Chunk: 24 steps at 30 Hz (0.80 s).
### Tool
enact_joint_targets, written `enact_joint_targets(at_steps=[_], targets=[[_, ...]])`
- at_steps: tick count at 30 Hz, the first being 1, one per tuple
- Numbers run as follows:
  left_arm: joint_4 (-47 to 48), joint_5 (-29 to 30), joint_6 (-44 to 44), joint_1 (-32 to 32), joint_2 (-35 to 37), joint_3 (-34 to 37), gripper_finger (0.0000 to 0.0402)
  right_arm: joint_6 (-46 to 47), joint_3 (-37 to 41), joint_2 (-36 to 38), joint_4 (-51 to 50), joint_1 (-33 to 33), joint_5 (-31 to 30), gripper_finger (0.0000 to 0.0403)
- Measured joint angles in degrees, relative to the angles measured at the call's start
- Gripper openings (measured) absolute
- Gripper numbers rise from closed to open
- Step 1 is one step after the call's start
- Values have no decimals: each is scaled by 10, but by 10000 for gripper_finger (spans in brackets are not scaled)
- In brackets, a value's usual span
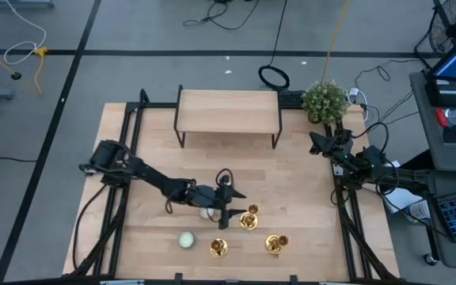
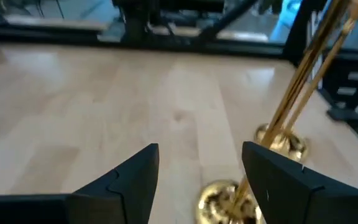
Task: Pick & Place candle stick holders
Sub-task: Put the top gold candle holder on the shelf
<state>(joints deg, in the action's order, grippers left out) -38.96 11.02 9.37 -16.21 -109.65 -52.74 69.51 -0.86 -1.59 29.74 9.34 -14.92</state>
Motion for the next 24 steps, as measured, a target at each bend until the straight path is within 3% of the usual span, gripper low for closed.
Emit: enact_joint_targets(at_steps=[7,15,24], targets=[[22,-78,1,0,-28,-30,239,1,0,0,0,0,0,9],[44,-83,1,-12,-16,-33,239,-4,0,0,-6,0,-2,9],[101,-110,-1,-1,-14,-101,239,3,0,0,-41,0,-2,9]])
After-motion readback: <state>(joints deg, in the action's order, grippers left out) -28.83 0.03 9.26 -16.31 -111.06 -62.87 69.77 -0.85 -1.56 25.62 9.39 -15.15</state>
